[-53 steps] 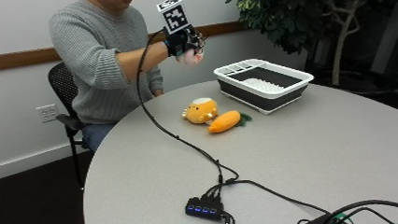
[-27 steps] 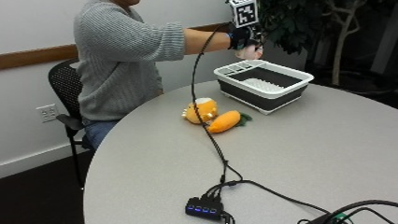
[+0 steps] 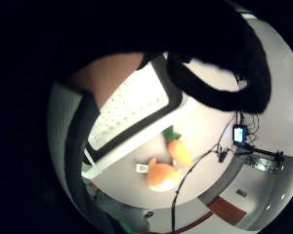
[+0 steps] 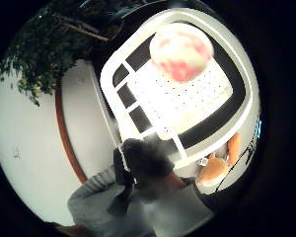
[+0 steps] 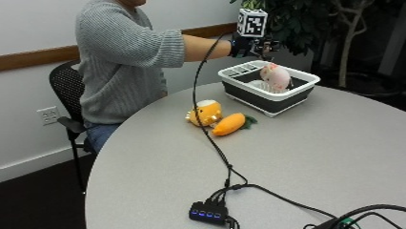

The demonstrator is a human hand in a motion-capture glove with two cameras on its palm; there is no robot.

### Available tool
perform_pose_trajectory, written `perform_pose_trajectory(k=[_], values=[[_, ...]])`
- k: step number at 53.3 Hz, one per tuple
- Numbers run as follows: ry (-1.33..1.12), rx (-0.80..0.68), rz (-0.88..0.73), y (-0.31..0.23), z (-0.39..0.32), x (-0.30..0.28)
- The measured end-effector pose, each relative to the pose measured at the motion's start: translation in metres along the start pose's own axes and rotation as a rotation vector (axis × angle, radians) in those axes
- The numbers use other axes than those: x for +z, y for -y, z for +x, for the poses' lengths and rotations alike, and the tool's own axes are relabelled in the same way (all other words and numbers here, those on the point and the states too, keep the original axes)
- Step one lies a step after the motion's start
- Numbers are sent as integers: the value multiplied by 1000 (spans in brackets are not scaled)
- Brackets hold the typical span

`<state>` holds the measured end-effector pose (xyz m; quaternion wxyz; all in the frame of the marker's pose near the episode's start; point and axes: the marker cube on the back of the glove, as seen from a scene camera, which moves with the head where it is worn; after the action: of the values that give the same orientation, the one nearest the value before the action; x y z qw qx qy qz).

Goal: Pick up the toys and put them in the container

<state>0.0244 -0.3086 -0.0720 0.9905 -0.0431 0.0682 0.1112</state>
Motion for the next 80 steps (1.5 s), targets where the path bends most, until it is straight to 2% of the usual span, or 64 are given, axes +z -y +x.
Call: perform_pose_trajectory(k=[4,13,21,24,32,47,55,61,67,80], values=[[59,-99,7,-8,-2,-1],[52,-67,9,-31,38,1],[57,97,-8,-77,146,10],[57,204,0,-95,182,16],[167,392,23,-128,245,18],[123,361,-11,-119,228,62],[67,436,-99,-110,224,121],[76,409,-208,-113,215,173],[70,424,-150,-112,210,193],[74,373,-83,-110,209,183]])
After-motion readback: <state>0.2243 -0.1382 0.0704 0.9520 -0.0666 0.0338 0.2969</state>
